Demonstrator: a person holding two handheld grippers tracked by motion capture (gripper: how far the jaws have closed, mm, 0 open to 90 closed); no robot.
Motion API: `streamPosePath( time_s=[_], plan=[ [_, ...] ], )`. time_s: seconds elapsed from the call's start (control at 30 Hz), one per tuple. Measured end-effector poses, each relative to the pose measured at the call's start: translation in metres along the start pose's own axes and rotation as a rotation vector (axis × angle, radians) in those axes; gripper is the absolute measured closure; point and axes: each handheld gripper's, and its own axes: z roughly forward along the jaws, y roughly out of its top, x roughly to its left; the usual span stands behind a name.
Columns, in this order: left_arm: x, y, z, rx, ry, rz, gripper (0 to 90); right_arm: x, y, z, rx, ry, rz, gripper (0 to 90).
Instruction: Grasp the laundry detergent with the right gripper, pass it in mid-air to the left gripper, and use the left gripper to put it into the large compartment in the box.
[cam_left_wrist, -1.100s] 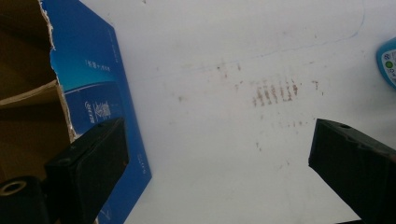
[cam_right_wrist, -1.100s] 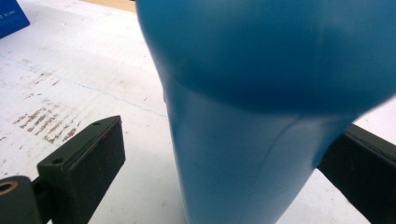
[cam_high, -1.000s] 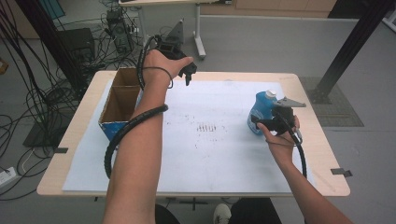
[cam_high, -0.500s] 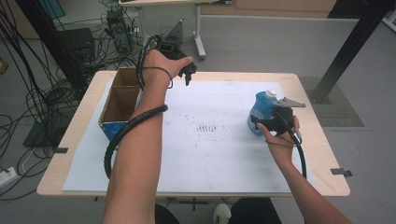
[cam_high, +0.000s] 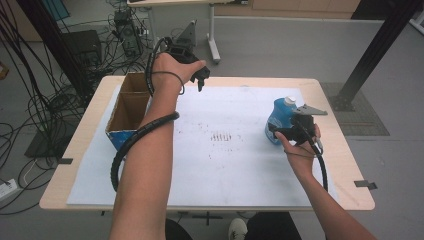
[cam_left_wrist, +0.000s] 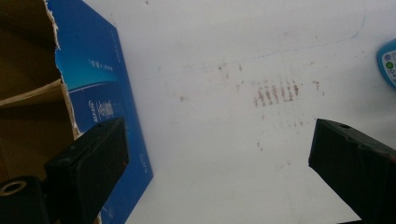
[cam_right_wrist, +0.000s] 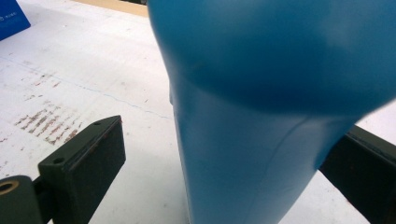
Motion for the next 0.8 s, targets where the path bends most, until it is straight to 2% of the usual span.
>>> streamPosePath(
  time_s=[0.8],
  plan=[
    [0.0011,0.0002,0.0001,-0.003,0.004,-0.001,5.6,-0.0004,-0.0029,0.0030,0.004,0.001,0.009,6.0]
  ],
)
